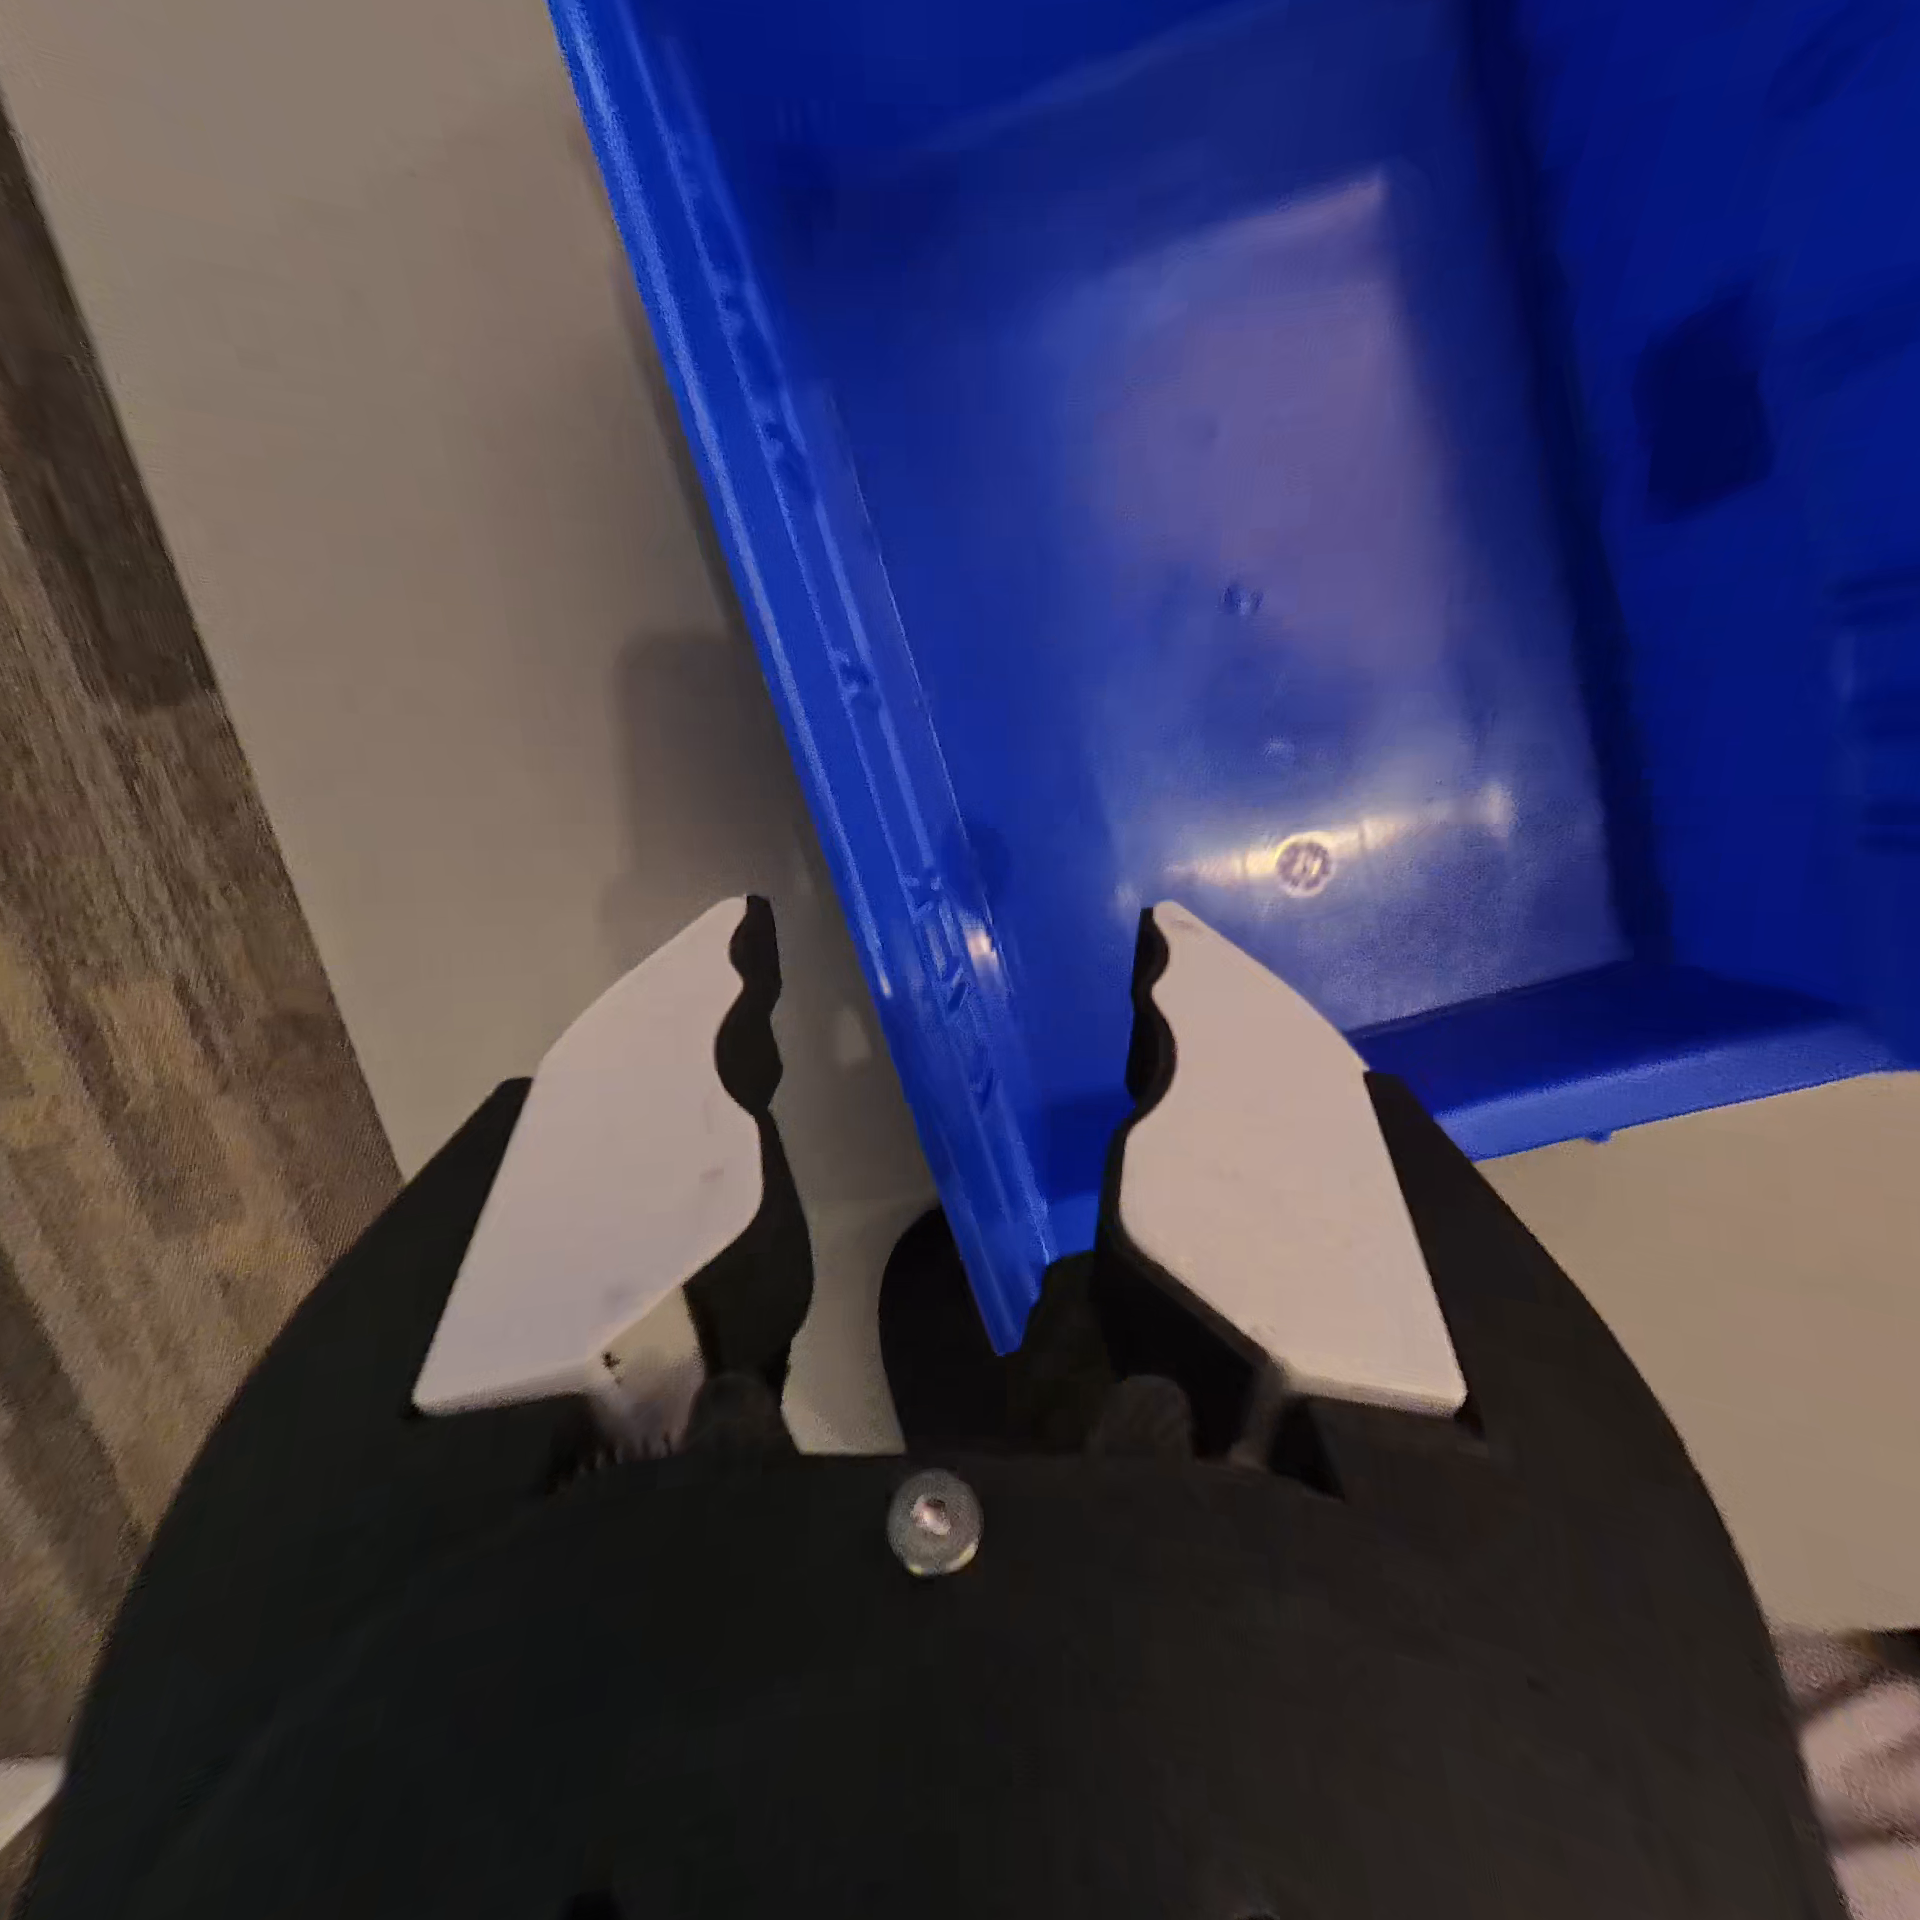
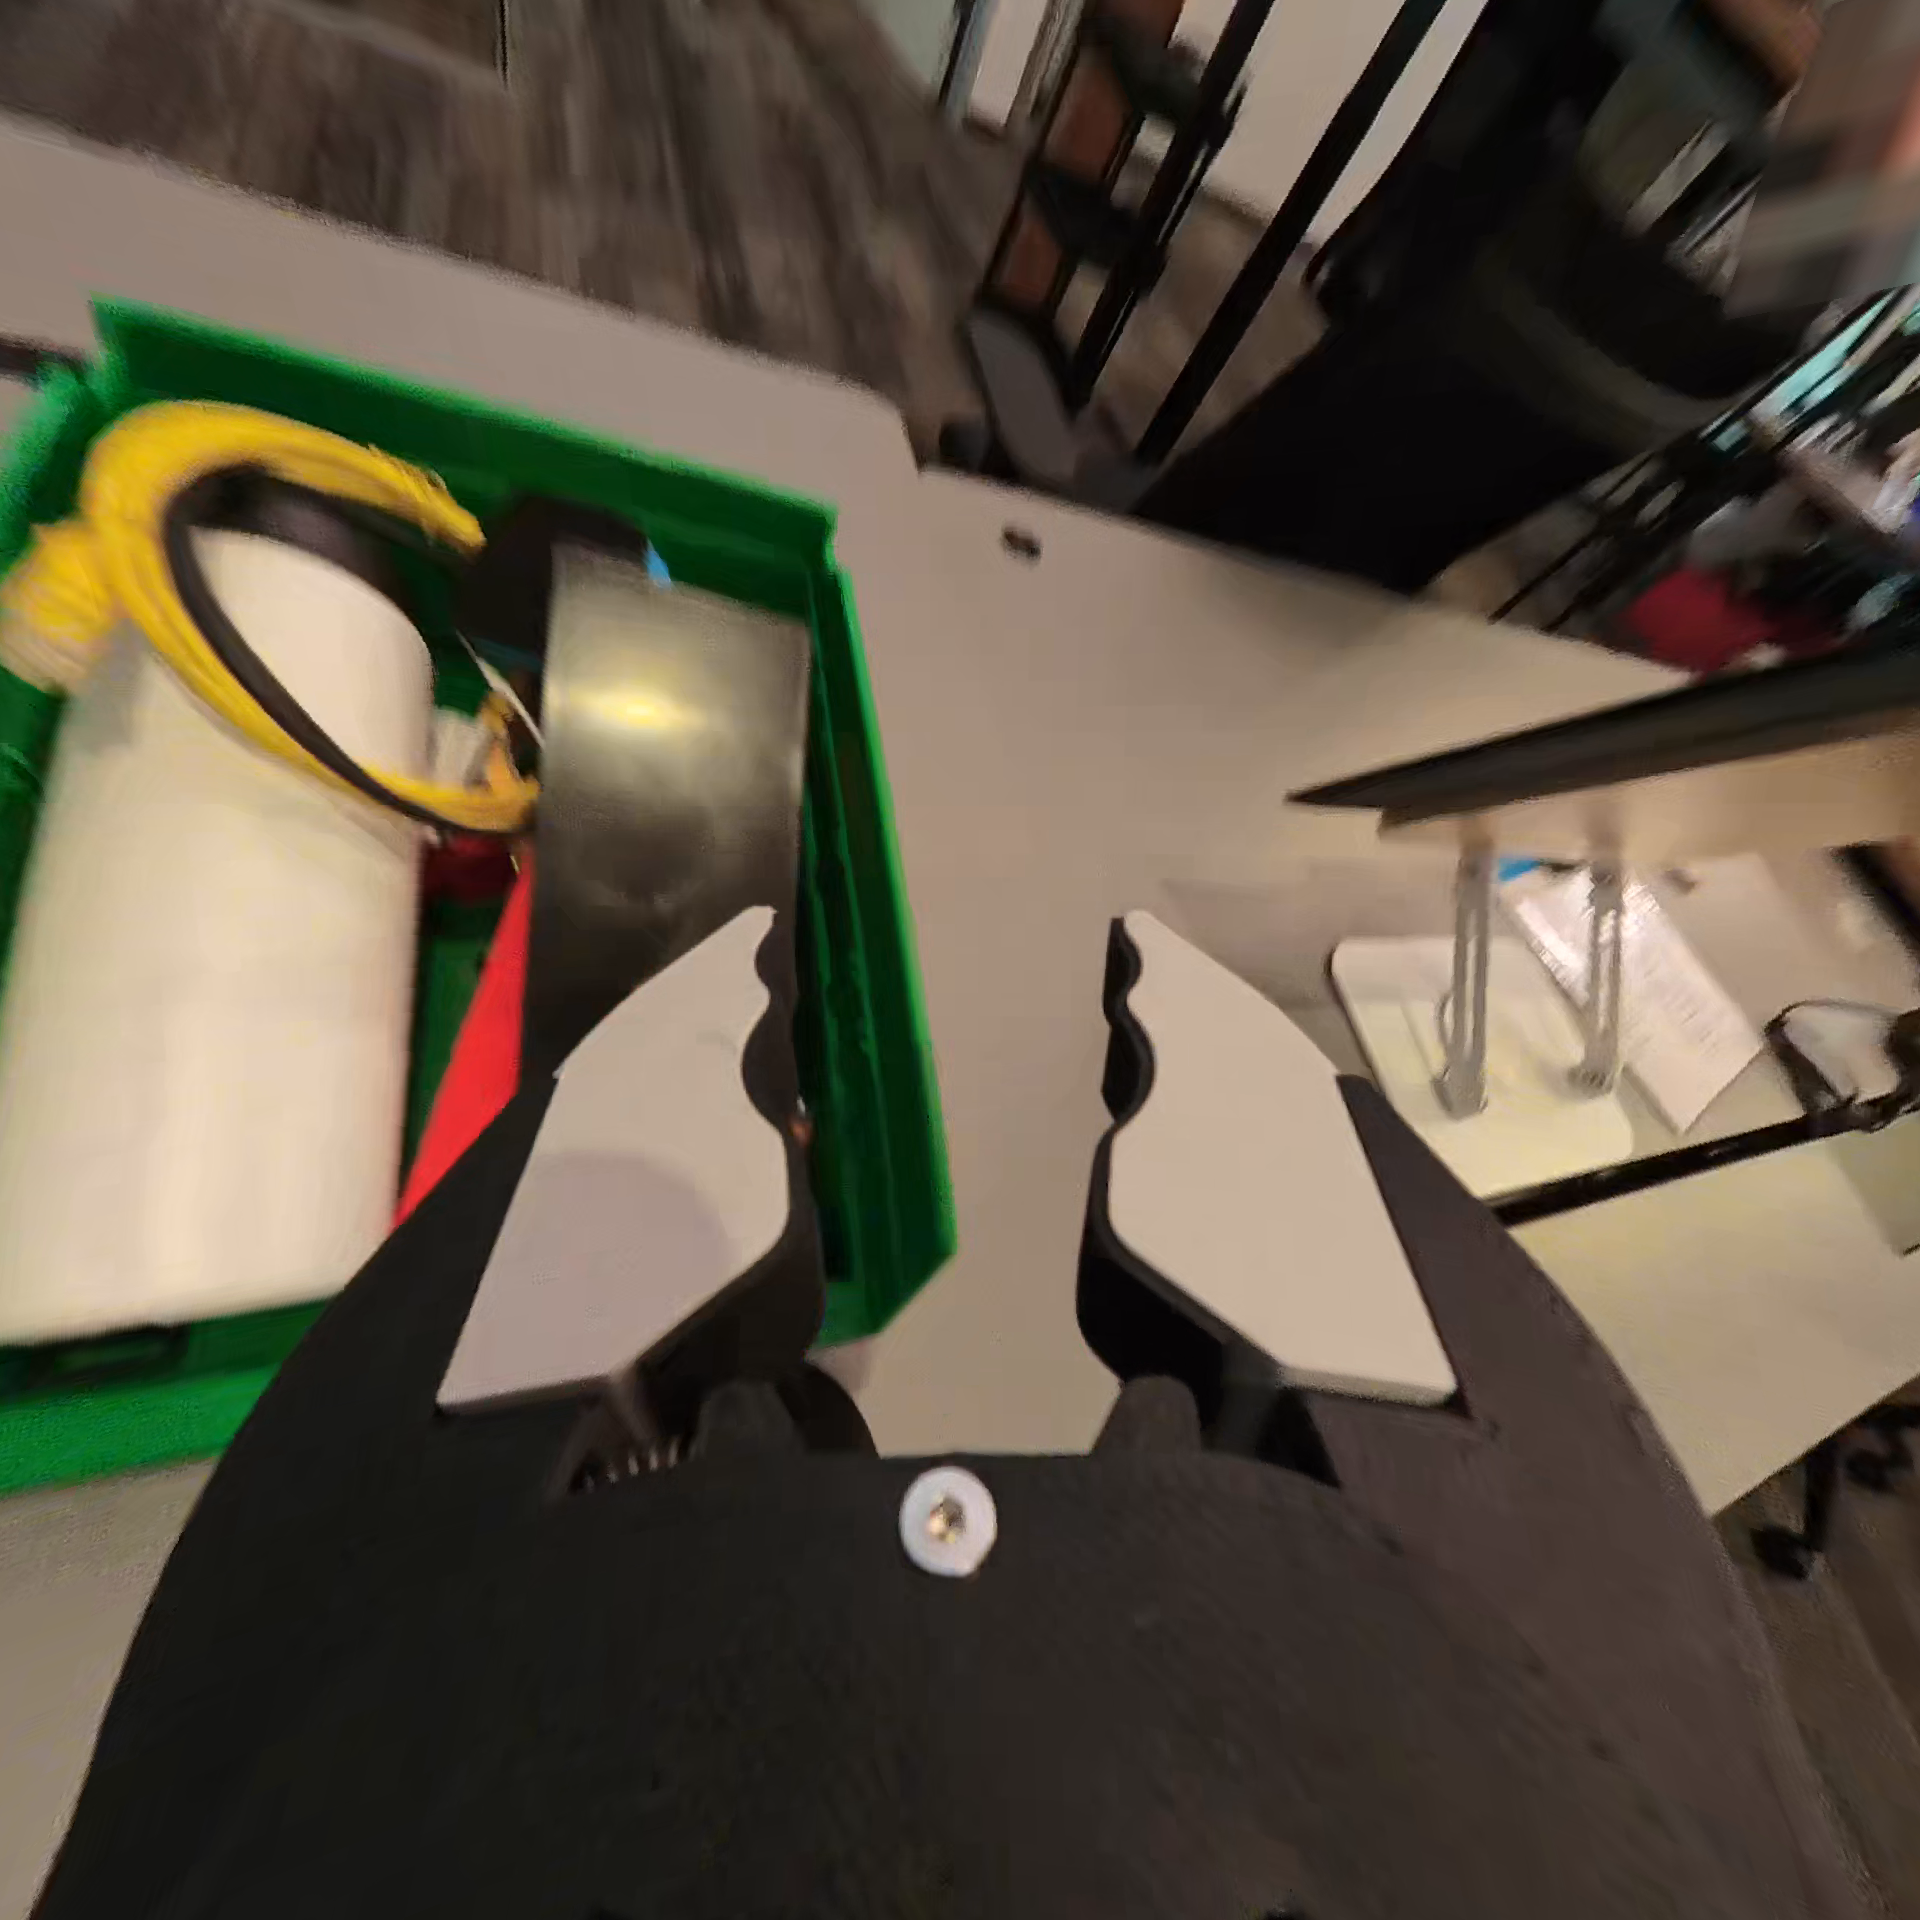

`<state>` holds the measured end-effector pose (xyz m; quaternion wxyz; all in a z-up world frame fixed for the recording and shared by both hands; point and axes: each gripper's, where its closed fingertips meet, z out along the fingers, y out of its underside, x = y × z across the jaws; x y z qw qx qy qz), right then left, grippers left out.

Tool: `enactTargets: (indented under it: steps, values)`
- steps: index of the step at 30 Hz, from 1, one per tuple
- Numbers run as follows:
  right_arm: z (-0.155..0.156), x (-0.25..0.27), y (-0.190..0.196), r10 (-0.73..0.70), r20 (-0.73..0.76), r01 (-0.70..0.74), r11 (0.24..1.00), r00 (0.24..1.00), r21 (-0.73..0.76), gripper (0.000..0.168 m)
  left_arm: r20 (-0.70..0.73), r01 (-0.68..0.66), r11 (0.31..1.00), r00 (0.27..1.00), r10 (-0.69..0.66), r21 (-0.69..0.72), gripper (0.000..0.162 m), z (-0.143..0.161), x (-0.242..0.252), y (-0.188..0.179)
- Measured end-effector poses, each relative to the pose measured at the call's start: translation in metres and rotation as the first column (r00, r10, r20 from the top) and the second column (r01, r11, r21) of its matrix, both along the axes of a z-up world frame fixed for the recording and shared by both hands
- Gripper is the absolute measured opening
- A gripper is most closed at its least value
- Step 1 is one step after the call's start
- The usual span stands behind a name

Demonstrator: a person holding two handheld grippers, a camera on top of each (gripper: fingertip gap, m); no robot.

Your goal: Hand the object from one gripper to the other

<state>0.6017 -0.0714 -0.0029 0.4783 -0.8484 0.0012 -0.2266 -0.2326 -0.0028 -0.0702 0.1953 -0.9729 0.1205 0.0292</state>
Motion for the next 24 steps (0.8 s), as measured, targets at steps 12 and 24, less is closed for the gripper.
enactTargets:
  steps: [12, 24]
  values:
    - [-0.127, 0.008, -0.002, -0.031, -0.568, -0.196, 0.922, 0.823, -0.334, 0.014, -0.03, 0.026, 0.929, 0.999, -0.039, -0.368, 0.041, -0.065, -0.012, -0.026]
    - [-0.13, -0.024, -0.002, 0.056, -0.435, -0.239, 0.894, 0.899, -0.379, 0.008, 0.093, 0.029, 0.909, 0.996, 0.01, -0.416, 0.01, -0.071, 0.002, -0.025]
